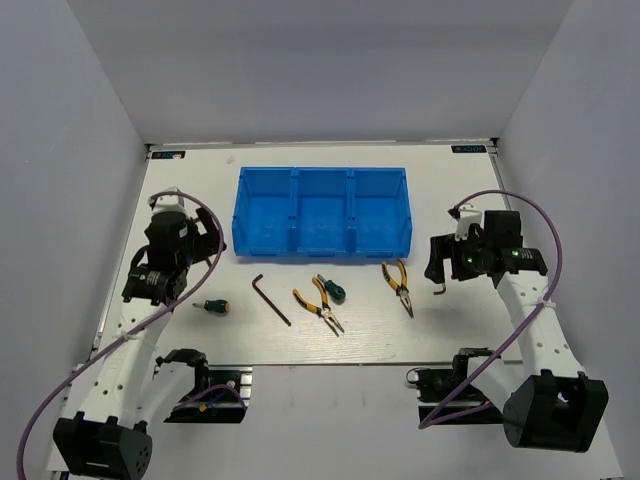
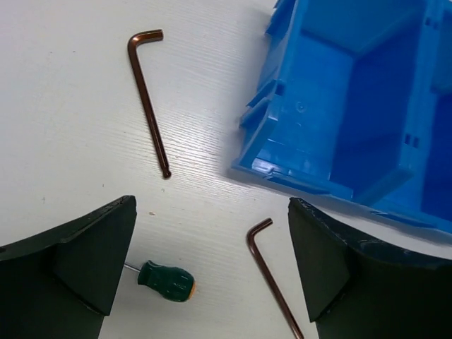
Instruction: Sort the tools into containers
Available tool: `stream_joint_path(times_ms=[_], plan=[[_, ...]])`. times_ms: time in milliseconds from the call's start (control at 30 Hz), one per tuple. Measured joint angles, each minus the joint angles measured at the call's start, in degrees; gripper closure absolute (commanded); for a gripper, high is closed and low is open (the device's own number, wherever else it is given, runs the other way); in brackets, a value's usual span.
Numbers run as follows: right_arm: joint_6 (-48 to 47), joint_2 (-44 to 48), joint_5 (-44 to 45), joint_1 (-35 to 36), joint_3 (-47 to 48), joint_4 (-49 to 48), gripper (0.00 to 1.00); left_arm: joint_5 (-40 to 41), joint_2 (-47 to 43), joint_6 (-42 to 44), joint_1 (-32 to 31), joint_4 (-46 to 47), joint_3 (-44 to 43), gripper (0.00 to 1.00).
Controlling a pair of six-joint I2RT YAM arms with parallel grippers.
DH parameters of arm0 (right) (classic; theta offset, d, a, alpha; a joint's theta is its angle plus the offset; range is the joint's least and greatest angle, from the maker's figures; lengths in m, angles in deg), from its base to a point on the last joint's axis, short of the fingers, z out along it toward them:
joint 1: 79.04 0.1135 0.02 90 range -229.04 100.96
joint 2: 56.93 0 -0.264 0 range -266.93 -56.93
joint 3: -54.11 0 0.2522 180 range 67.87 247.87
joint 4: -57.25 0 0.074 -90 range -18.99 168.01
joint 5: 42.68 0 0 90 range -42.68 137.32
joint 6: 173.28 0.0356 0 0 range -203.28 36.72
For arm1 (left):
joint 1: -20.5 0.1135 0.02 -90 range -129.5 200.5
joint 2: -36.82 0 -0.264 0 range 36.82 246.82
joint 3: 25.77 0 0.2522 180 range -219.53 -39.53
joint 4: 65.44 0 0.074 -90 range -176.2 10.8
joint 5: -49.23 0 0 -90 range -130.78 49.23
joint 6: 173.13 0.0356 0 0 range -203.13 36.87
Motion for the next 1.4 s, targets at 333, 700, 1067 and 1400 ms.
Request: stream_joint_path(times_ms=[333,700,1067,1400], plan=[[-9.5,0.2,-7.5,0.0,0.8,4.3,0.15,4.7,7.6,-2.2,0.0,0.3,-0.2,0.13],[-12.7,3.3,-13.4,0.0,0.0,3.8,0.19,8.7,27.1,-1.4,0.0,3.4,-6.3,0.47],[-12.1,2.3,-14.4,0.2,-0.6,3.2,0.26,11.9,50.6,-1.5,3.9,3.7,-18.0,0.37],[-12.0,-1.8,-14.1,0.2,2.6,3.2,0.26,8.3,57.4,-1.5,9.0,6.6,-18.8,0.40]])
